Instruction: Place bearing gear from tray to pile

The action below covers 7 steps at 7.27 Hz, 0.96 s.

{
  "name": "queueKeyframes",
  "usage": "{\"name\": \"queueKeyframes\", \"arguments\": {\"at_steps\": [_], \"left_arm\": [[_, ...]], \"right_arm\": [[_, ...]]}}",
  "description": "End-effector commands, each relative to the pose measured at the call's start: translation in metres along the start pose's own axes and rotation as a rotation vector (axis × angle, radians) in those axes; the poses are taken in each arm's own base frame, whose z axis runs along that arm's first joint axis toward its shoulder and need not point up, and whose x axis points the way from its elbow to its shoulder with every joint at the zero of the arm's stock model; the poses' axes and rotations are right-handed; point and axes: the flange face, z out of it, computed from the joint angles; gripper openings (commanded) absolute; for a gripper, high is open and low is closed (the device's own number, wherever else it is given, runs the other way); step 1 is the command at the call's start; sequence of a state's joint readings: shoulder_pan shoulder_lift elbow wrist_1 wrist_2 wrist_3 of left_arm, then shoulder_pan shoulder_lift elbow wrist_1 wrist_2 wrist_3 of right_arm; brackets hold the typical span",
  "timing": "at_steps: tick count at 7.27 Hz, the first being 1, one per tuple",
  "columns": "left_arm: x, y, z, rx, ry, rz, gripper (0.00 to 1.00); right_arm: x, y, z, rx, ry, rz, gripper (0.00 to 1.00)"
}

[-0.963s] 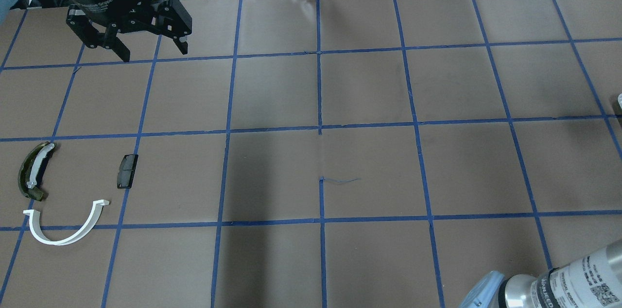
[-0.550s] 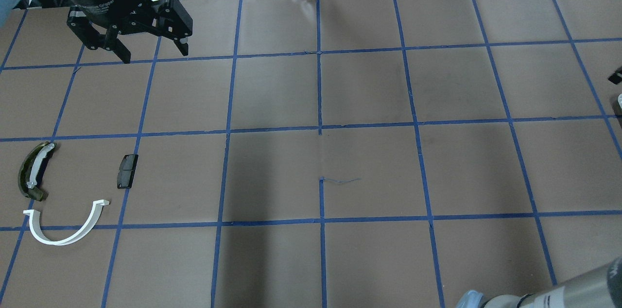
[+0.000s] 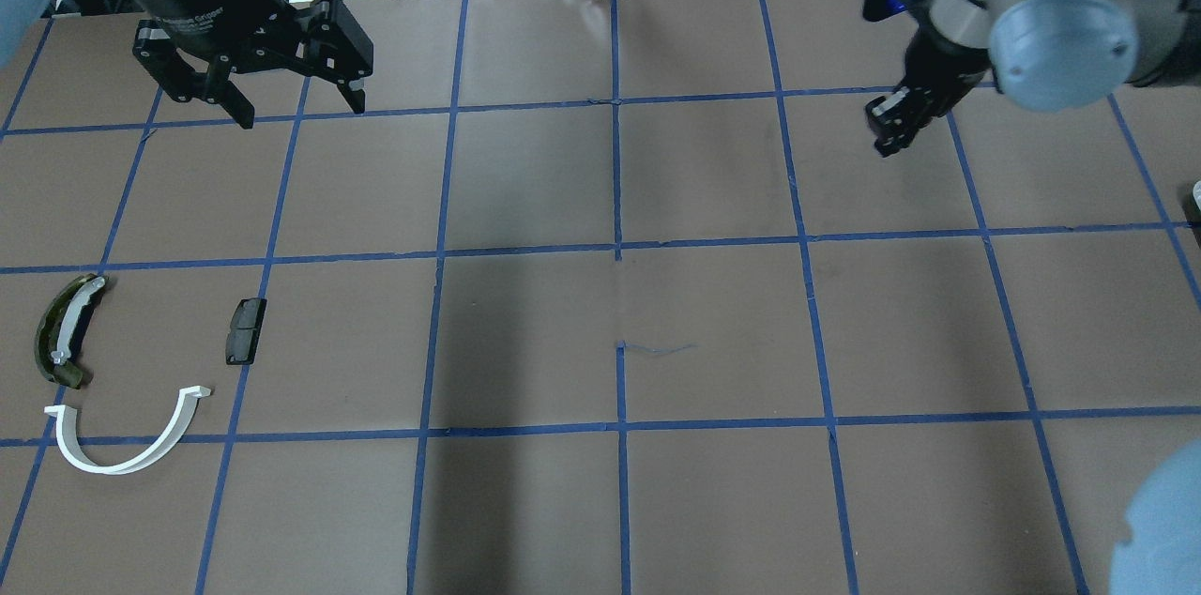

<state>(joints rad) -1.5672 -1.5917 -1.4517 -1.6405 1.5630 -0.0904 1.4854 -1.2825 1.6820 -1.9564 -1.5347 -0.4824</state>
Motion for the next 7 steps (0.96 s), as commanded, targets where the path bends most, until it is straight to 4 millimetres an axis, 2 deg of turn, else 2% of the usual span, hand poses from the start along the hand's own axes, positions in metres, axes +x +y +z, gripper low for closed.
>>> {"name": "queueKeyframes", "arguments": {"at_steps": [1, 2, 3, 4, 5, 6, 7], "left_arm": [[0.000, 0.000, 0.000, 0.002, 0.000, 0.000, 1.00], [0.000, 0.000, 0.000, 0.002, 0.002, -0.003, 1.00], [0.000, 0.000, 0.000, 0.004, 0.002, -0.006, 1.00], [-0.003, 0.001, 0.001, -0.002, -0.006, 0.003, 1.00], [-0.005, 0.000, 0.000, 0.003, -0.009, 0.007, 1.00], [-0.003, -0.003, 0.001, 0.011, 0.001, 0.008, 1.00], [-0.004, -0.015, 0.008, 0.001, 0.000, 0.001, 1.00]], "right_arm": [[-0.127, -0.009, 0.048, 0.043, 0.008, 0.154, 0.00], [-0.182, -0.014, 0.080, 0.049, 0.007, 0.209, 0.00], [-0.226, -0.019, 0.102, 0.085, 0.002, 0.238, 0.00], [-0.240, -0.015, 0.122, 0.072, -0.003, 0.237, 0.00], [-0.245, -0.016, 0.126, 0.090, -0.007, 0.267, 0.00], [-0.246, -0.016, 0.127, 0.090, -0.009, 0.276, 0.21], [-0.249, -0.016, 0.128, 0.087, -0.034, 0.275, 0.87]]}}
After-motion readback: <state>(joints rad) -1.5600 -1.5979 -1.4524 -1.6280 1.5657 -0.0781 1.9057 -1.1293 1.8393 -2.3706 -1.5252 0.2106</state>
